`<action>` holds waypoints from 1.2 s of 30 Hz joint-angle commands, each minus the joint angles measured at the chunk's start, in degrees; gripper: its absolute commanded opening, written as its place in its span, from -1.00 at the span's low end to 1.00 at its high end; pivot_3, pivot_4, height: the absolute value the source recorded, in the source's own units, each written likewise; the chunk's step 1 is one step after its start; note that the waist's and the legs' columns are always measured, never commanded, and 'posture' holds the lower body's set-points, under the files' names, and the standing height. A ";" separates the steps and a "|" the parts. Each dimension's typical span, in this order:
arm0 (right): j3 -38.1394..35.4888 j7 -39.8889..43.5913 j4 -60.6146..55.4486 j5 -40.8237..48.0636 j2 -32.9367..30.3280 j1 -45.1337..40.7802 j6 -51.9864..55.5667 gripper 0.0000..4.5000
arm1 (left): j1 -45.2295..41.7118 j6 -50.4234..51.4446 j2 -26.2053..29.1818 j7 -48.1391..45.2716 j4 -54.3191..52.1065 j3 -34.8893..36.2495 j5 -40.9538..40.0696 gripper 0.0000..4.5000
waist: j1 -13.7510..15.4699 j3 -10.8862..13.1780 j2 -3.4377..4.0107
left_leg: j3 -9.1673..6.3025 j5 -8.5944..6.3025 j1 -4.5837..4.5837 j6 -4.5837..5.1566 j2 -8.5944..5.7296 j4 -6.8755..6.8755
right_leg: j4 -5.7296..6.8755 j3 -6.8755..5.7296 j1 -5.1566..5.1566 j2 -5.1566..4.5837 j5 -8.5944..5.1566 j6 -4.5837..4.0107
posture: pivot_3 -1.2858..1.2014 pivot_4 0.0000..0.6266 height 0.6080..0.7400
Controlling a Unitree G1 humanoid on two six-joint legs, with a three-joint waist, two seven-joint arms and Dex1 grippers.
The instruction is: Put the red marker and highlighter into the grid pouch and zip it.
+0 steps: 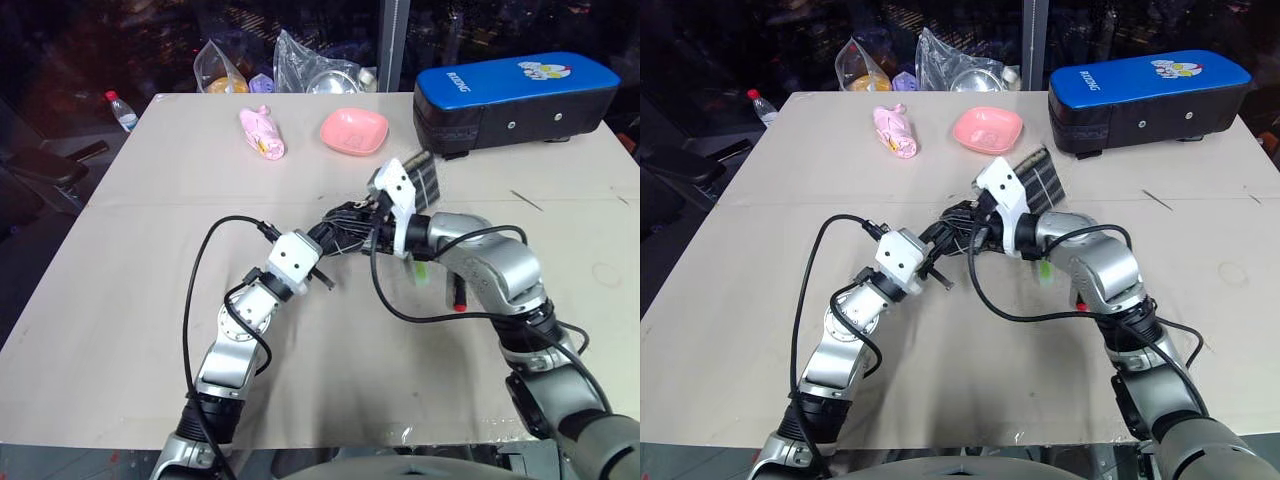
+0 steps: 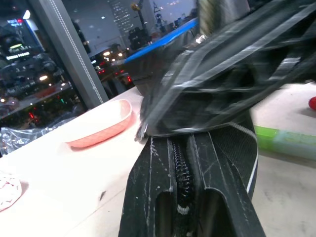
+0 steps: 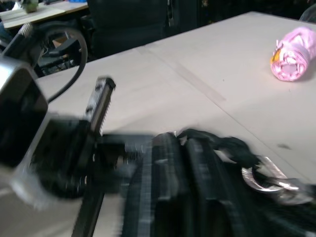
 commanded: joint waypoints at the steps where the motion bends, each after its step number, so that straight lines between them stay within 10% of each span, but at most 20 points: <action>1: -3.58 0.83 -6.42 2.83 -2.55 1.41 1.07 0.02 | -1.01 -1.49 0.25 0.32 -1.52 0.38 0.43 -1.00 | -0.02 0.00 0.00 | -0.01 0.00 -0.02 0.00 0.00 0.00 | -0.01 0.00 0.00 -0.02 0.00 0.00 | 0.03 -0.52 0.82; 3: -6.15 3.20 -10.03 6.64 -6.60 2.63 4.69 0.44 | -1.49 -1.89 1.23 0.00 -1.26 0.19 1.79 -1.00 | 0.00 0.00 0.00 | -0.04 0.00 -0.06 0.00 0.01 0.00 | -0.01 -0.02 -0.03 -0.11 0.00 0.00 | 0.03 -0.52 0.82; 10: -17.39 4.56 -11.26 15.06 -17.59 1.66 11.15 0.44 | -3.46 -4.55 3.62 0.37 0.30 0.25 5.10 -1.00 | 0.00 0.02 0.00 | -0.17 0.00 -0.28 0.00 0.00 0.09 | -0.06 -0.16 -0.11 -0.19 0.00 -0.01 | 0.03 -0.52 0.82; 18: -17.80 -2.35 -5.01 13.02 -16.87 -1.47 12.31 -0.98 | -4.48 -8.94 4.64 1.81 2.29 -0.31 9.02 -1.00 | 0.09 0.02 -0.01 | -0.17 0.00 -0.35 0.01 0.00 0.09 | -0.11 -0.17 -0.13 -0.20 0.01 -0.01 | 0.03 -0.52 0.82; 36: -12.32 -6.46 -4.62 10.72 -18.47 -1.64 18.88 -0.98 | -4.19 -11.59 4.88 2.14 3.08 -1.16 10.33 -1.00 | -0.03 0.02 -0.01 | -0.18 0.00 -0.35 0.01 -0.02 0.10 | -0.11 -0.20 -0.12 -0.21 0.01 0.00 | 0.03 -0.52 0.82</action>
